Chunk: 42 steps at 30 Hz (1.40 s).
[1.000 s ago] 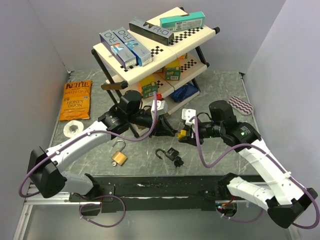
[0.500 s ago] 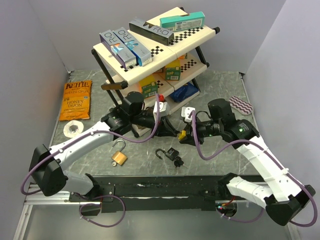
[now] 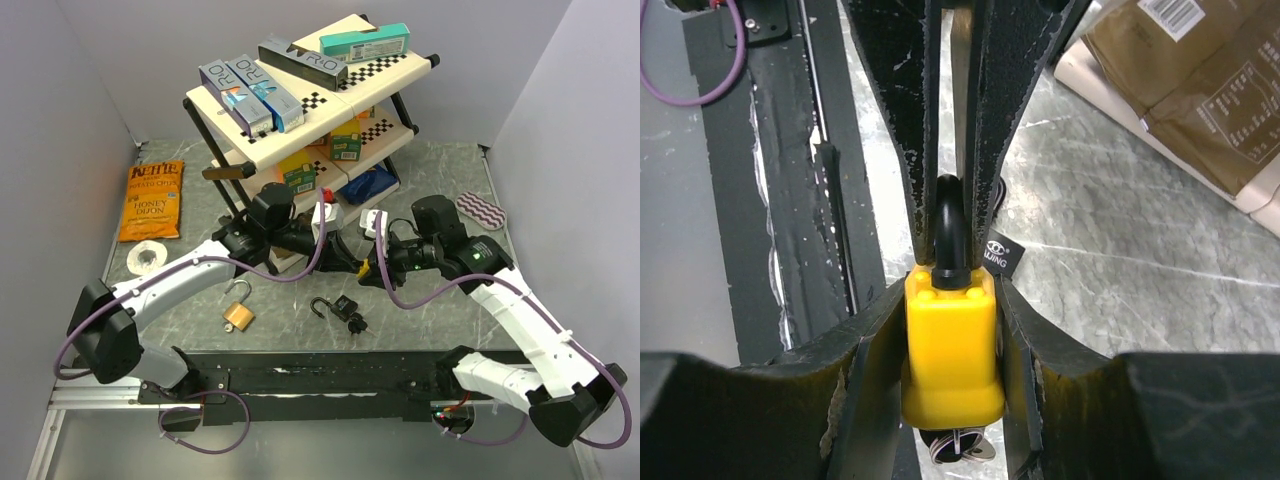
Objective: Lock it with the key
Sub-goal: Lock the lock.
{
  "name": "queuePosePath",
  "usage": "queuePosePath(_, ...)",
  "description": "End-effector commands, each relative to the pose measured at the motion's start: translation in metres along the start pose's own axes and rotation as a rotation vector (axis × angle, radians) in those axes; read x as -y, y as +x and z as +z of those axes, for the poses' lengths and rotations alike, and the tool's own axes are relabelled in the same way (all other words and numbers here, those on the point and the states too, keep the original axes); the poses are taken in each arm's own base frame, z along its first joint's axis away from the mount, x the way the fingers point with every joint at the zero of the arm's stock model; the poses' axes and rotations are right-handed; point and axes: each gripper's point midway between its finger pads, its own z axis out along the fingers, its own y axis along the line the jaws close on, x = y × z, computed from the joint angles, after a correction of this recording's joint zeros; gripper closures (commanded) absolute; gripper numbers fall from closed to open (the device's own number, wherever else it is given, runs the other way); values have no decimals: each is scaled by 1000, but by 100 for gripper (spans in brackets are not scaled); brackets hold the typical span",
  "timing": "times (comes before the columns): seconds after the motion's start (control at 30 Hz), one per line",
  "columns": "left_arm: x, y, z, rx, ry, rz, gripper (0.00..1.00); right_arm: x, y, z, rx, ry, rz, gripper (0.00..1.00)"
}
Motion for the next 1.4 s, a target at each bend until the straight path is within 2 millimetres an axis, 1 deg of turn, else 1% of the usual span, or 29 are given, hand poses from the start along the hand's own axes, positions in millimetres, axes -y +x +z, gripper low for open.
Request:
queuePosePath(0.0,27,4,26,9,163,42,99,10,-124,-9,401,11,-356,100)
queuePosePath(0.2,32,11,33,2,191,49,99,7,-127,-7,426,2,-369,100)
queuePosePath(0.27,31,9,35,13,184,71,99,4,-126,-6,430,-3,-367,100)
queuePosePath(0.4,31,11,42,7,181,80,99,1,-124,-3,435,-13,-371,100)
queuePosePath(0.5,30,10,40,-6,162,85,99,-1,-118,-3,421,-15,-373,100)
queuePosePath(0.53,30,11,38,-16,158,84,99,-3,-112,-4,407,-15,-367,100)
queuePosePath(0.6,30,13,33,-33,149,83,99,-5,-107,-5,394,-15,-369,100)
queuePosePath(0.7,28,9,24,-26,114,96,99,-7,-92,-6,355,-15,-355,100)
queuePosePath(0.77,23,8,18,-29,76,97,97,-9,-80,-7,331,-12,-332,100)
queuePosePath(0.8,22,3,13,-21,60,109,94,-6,-75,-9,322,-1,-322,100)
queuePosePath(0.83,22,6,9,-35,53,97,93,-7,-70,-9,313,-1,-315,100)
queuePosePath(1.0,13,-4,-8,-37,-27,149,90,-5,-44,-12,256,7,-266,100)
queuePosePath(1.1,8,-12,-16,-29,-71,163,85,-2,-34,-13,233,11,-246,100)
queuePosePath(1.17,4,-15,-21,-28,-102,177,80,1,-30,-14,225,18,-246,100)
queuePosePath(1.23,2,-18,-23,-23,-123,186,78,2,-27,-14,217,15,-241,100)
queuePosePath(1.27,2,-22,-25,-15,-130,191,71,2,-26,-14,215,16,-244,100)
queuePosePath(1.37,2,-27,-28,-5,-147,199,59,2,-25,-14,206,6,-244,100)
